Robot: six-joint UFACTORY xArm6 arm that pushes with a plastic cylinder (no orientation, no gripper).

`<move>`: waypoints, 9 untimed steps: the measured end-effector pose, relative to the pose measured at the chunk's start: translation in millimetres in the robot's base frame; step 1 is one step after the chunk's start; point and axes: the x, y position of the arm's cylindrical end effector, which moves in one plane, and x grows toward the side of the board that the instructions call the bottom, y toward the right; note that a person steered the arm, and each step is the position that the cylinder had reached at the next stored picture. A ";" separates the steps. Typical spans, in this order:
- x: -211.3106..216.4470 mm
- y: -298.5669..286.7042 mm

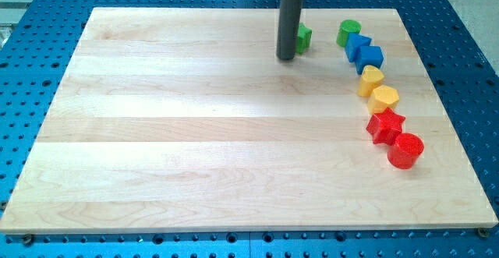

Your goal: Push the green star into the green circle

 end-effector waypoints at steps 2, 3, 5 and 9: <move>-45.8 27.6; -42.4 -10.4; -85.6 51.4; -93.8 86.1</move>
